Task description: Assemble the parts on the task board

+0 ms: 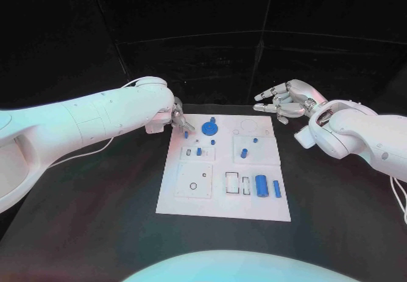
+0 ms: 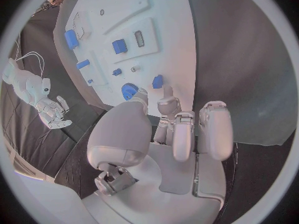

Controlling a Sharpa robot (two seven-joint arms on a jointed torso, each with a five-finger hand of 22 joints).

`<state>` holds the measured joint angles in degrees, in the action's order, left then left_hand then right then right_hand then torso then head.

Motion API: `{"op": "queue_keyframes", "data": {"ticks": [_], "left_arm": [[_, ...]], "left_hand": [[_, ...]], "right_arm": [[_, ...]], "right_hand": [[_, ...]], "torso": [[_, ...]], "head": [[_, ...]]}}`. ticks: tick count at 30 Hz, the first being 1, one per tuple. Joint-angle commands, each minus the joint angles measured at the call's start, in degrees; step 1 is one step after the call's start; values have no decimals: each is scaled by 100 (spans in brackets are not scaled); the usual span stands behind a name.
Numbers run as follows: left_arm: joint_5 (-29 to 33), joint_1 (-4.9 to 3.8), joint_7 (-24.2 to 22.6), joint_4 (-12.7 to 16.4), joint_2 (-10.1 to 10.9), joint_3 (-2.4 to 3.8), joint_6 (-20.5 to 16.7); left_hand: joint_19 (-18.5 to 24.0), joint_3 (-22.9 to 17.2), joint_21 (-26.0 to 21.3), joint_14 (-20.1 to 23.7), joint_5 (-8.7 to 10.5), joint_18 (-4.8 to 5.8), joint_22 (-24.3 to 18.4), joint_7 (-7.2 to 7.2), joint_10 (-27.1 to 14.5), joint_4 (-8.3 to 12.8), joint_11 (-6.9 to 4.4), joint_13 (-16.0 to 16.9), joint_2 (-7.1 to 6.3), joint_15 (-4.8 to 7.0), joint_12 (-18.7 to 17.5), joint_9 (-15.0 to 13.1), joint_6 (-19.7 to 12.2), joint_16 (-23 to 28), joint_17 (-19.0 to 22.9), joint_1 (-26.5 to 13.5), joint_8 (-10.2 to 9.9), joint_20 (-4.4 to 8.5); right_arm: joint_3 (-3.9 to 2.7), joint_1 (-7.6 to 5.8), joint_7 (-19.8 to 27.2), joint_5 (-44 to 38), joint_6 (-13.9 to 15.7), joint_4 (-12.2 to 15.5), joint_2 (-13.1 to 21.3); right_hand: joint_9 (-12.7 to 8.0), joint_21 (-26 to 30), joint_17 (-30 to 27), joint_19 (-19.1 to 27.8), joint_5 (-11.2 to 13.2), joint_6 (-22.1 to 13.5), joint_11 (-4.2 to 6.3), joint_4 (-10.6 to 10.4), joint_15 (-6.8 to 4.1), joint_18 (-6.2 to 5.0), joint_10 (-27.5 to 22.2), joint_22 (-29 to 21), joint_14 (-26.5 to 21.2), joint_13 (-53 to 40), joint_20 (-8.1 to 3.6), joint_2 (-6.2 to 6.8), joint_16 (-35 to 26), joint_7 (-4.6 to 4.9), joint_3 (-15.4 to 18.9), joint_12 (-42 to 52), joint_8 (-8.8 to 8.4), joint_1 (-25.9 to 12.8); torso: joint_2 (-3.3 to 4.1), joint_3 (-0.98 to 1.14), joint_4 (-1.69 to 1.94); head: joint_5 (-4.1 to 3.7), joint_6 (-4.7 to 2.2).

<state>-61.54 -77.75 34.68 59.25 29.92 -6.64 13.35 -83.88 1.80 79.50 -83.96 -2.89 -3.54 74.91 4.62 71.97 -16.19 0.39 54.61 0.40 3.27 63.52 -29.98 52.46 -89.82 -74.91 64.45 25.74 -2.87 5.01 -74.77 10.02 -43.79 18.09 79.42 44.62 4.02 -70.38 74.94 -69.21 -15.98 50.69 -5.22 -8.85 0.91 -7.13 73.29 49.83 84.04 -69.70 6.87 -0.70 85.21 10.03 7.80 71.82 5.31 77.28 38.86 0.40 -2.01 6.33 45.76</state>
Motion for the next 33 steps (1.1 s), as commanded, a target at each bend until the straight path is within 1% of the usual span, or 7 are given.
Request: {"op": "queue_keyframes", "data": {"ticks": [1, 5, 9, 10, 23, 29, 33], "left_arm": [[-2, -8, -12, -20, -15, 2, 167], [-2, -8, 18, -44, -28, 2, 222], [-2, -7, 17, -40, -32, 1, 234], [-2, -7, 15, -36, -32, 1, 233], [48, -5, -20, -27, -38, 1, 232], [149, -3, -12, -33, -47, 0, 283], [170, 0, -12, -44, -58, -1, 296]], "left_hand": [[-38, 40, 29, -604, -9, 35, 137, -3, 22, 14, -8, 7, 16, 8, 23, 14, 47, -18, -1509, 79, 15, -3], [-43, 36, 39, -604, -9, 38, 153, -8, 23, 30, -13, 3, 50, 12, 25, 33, 64, -18, -1509, 151, 18, 1], [-45, 33, 43, -604, -10, 40, 160, -10, 26, 37, -15, 5, 71, 14, 29, 46, 72, -18, -1509, 188, 18, 3], [-47, 33, 46, -604, -10, 41, 164, -10, 28, 38, -16, 8, 76, 14, 32, 49, 75, -18, -1509, 196, 18, 3], [-54, 27, 58, -604, -10, 45, 184, -20, 35, 49, -22, 7, 113, 19, 35, 64, 114, -18, -1509, 259, 33, 6], [-56, 13, 63, -604, -11, 46, 194, -30, 41, 70, -32, 2, 155, 26, 35, 78, 149, -18, -1509, 334, 51, 12], [-52, -33, 58, -604, -12, 44, 191, -36, 43, 110, -39, -4, 222, 32, 33, 97, 162, -18, -1509, 440, 59, 18]], "right_arm": [[-5, -9, 35, 17, -43, 4, -6], [-5, -9, 35, 17, -46, 4, -7], [-5, -9, 35, 17, -48, 5, -11], [-5, -9, 35, 17, -48, 4, -12], [-5, -9, 31, 17, -58, -11, -31], [-4, -9, 33, 17, -63, -20, -43], [-4, -9, 34, 17, -68, -20, -47]], "right_hand": [[-9, 31, 567, 23, -26, 3, -1, 3, -17, -33, -24, -3, 367, -5, 0, -28, -20, 18, 39, 4, 10, -36], [-9, 31, 567, 23, -26, 3, -1, 3, -17, -33, -24, -3, 367, -5, 0, -28, -20, 18, 39, 4, 10, -36], [-9, 31, 567, 23, -26, 3, -1, 3, -17, -33, -24, -3, 367, -5, 0, -28, -20, 18, 39, 4, 10, -36], [-9, 31, 567, 23, -26, 3, -1, 3, -17, -33, -24, -3, 367, -5, 0, -28, -20, 18, 39, 4, 10, -36], [-9, 31, 567, 23, -26, 3, -1, 3, -17, -33, -24, -3, 367, -5, 0, -28, -20, 18, 39, 4, 10, -36], [-8, 31, 567, 22, -29, 4, -1, 3, -17, -33, -22, -2, 368, -7, 0, -31, -20, 18, 40, 7, 11, -35], [-8, 31, 567, 19, -38, 5, -1, 0, -17, -33, -17, -1, 368, -13, 0, -41, -21, 17, 42, 13, 12, -31]], "torso": [[0, 0, -4], [0, 0, -5], [1, 2, -5], [1, -1, -5], [-2, 1, -1], [-1, 1, -2], [3, -1, -8]], "head": [[4, 7], [5, 7], [-8, 20], [-8, 20], [-36, 33], [-28, 40], [-24, 46]]}}
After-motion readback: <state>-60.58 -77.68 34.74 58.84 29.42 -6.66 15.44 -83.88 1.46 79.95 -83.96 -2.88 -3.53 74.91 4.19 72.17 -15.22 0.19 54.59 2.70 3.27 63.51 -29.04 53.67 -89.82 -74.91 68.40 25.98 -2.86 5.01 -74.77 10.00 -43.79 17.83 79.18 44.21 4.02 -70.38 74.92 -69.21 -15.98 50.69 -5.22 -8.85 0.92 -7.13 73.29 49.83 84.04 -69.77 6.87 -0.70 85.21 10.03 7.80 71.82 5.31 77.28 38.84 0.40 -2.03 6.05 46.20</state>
